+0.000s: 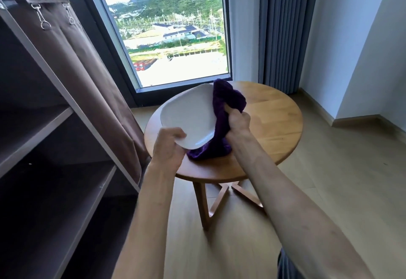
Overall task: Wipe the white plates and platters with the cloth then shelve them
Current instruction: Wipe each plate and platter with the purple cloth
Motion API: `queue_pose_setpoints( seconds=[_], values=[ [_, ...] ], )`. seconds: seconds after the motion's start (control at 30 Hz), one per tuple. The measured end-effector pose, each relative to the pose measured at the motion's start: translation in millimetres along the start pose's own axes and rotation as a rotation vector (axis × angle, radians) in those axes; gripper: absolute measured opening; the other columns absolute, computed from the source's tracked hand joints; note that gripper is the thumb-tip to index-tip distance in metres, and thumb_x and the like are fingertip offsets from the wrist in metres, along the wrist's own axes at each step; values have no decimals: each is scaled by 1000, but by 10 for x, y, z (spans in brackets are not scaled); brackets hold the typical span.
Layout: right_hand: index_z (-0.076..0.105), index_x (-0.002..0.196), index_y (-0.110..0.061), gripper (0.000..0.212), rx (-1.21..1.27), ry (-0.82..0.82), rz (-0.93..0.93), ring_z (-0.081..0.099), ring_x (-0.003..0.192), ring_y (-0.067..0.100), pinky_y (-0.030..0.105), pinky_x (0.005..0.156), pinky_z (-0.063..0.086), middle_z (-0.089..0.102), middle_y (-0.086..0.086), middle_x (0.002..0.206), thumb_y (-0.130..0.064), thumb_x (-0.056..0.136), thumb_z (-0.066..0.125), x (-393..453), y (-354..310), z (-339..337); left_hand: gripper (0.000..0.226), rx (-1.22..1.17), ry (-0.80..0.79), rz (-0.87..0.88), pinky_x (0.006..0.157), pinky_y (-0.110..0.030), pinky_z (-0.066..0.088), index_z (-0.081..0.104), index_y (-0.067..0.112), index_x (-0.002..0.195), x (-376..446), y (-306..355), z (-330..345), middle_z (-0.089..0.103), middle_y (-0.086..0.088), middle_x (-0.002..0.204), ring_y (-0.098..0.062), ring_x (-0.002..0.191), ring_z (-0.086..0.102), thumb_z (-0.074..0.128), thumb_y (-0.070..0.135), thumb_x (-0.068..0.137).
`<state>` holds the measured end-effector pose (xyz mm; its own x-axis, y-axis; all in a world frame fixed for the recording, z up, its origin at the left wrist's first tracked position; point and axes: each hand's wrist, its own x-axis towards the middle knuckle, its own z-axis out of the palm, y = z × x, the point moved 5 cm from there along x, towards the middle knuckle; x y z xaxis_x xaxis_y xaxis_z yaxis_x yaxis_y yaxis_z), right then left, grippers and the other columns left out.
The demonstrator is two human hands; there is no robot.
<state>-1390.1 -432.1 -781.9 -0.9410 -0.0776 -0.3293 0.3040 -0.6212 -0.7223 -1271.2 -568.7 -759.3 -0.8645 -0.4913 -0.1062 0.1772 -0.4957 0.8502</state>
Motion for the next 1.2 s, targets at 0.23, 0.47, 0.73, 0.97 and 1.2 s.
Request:
queue_pose_setpoints(
  seconds=[0.23,0.47,0.73,0.97,1.2],
  values=[
    [66,85,-2,13,92,-3,91,69,55,22,33,52,58,71,8,71,-3,80,79,-119,385,88,39,123,405,401,80,-11,55,55,20,131,-166,-294,120,66,14,109,-10,106,67,67,10,96],
    [70,87,4,12,-124,-301,26,71,67,25,34,62,62,74,13,77,13,83,64,-36,0,-27,34,640,58,426,60,-13,53,61,14,116,99,492,-82,68,2,102,-9,92,66,66,18,83],
    [70,88,0,11,-87,-201,21,70,65,26,38,64,62,72,12,76,10,83,67,-178,235,214,45,584,258,484,73,2,43,47,14,141,-184,-46,187,63,5,116,-8,101,62,59,9,99],
    [70,104,-6,27,-210,-503,99,73,82,26,38,72,61,76,12,92,10,84,64,-40,136,-34,21,1175,-327,56,85,-35,58,66,26,110,-75,448,39,71,0,107,-15,103,67,65,11,95],
    [70,102,-1,19,-168,-277,18,71,74,25,36,70,59,73,12,86,3,84,68,42,40,10,34,1252,-363,-174,101,-45,56,57,12,125,-7,571,-68,65,-16,123,-32,114,65,69,8,93]
  ],
)
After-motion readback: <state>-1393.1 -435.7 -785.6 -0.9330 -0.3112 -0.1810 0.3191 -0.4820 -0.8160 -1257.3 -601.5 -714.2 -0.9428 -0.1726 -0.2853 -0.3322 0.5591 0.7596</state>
